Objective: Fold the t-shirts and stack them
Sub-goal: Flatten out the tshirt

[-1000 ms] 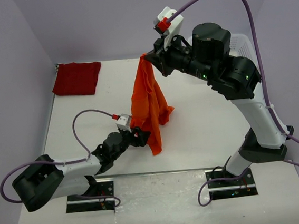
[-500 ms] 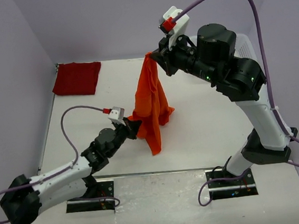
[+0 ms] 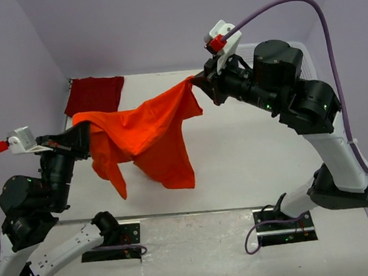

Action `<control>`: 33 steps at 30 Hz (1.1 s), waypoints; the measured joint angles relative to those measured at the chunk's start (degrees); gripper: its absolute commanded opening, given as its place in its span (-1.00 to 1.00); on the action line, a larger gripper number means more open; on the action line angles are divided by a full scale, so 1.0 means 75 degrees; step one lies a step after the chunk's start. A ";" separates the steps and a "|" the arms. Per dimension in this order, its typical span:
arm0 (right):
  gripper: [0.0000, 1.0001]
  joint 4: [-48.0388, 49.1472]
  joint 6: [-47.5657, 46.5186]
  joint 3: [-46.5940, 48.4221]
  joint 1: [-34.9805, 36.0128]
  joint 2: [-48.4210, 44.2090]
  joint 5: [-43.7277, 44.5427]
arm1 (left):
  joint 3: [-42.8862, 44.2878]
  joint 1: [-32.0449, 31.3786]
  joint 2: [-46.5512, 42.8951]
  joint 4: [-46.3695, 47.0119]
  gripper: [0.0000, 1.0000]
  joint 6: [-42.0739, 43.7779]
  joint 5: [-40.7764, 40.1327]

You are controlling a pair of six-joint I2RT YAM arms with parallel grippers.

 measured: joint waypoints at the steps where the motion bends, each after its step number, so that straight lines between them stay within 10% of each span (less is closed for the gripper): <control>1: -1.00 -0.0015 -0.0012 0.0000 0.0067 -0.0026 -0.0041 | 0.0204 0.0000 0.0012 -0.0105 -1.00 0.0099 -0.0131; 20: -1.00 -0.0705 -0.0356 0.0347 0.2938 -0.0361 0.0015 | 0.6875 0.0000 0.3657 -0.0711 -1.00 0.3369 -0.0656; 33: -1.00 -0.0606 0.1067 -0.3791 0.2935 -0.0629 0.3165 | 0.5324 0.1145 0.8693 -0.0323 -1.00 0.2381 0.2457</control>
